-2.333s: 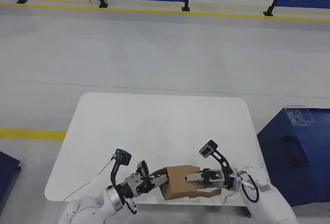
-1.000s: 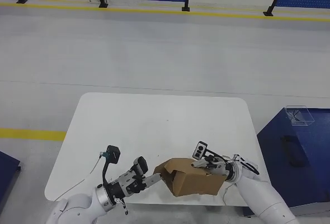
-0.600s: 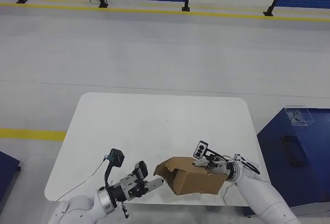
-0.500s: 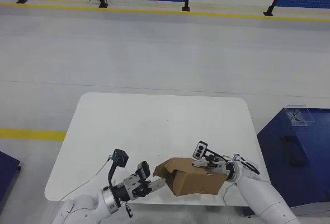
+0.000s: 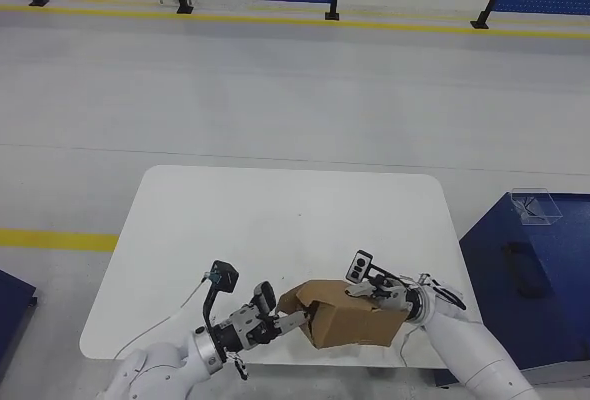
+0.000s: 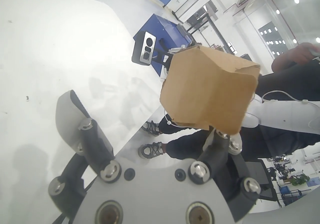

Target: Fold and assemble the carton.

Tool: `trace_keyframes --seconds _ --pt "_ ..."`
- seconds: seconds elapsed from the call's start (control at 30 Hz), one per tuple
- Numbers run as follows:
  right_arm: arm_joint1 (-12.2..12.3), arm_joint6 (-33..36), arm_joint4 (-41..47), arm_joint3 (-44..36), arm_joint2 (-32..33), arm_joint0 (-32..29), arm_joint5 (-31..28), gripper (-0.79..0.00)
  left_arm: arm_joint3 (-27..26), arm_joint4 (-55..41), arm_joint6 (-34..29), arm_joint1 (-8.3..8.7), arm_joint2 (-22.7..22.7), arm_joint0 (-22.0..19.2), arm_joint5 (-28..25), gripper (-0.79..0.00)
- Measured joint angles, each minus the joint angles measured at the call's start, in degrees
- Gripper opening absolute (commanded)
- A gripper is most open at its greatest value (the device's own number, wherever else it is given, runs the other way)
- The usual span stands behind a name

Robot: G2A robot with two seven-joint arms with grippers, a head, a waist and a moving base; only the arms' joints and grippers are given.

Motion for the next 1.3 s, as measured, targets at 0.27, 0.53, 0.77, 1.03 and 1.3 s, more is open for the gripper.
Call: trace_keyframes --seconds 0.27,0.53,0.77,1.03,1.3 --pt "0.43 0.0 2.46 0.6 -1.58 0.94 0.01 -0.785 -0.9 -7.25 6.02 0.68 -8.49 3.17 -4.89 0.0" --pt "0.9 0.0 2.51 0.26 -2.91 1.27 0.0 -0.785 0.11 -1.37 0.17 0.74 -5.2 1.3 0.09 0.0" --pt "0.93 0.0 1.9 0.24 -3.3 1.38 -0.01 -0.785 -0.48 -1.92 -1.86 0.67 -2.34 0.65 -1.42 0.0" --pt "0.7 0.0 0.75 -0.19 -4.09 1.1 -0.01 -0.785 -0.51 0.31 -4.28 0.71 -0.09 -0.23 -0.51 0.0" --pt "0.31 0.0 0.34 0.72 -6.05 1.26 0.0 -0.785 1.34 3.44 -6.1 0.44 3.34 -2.75 2.5 0.0"
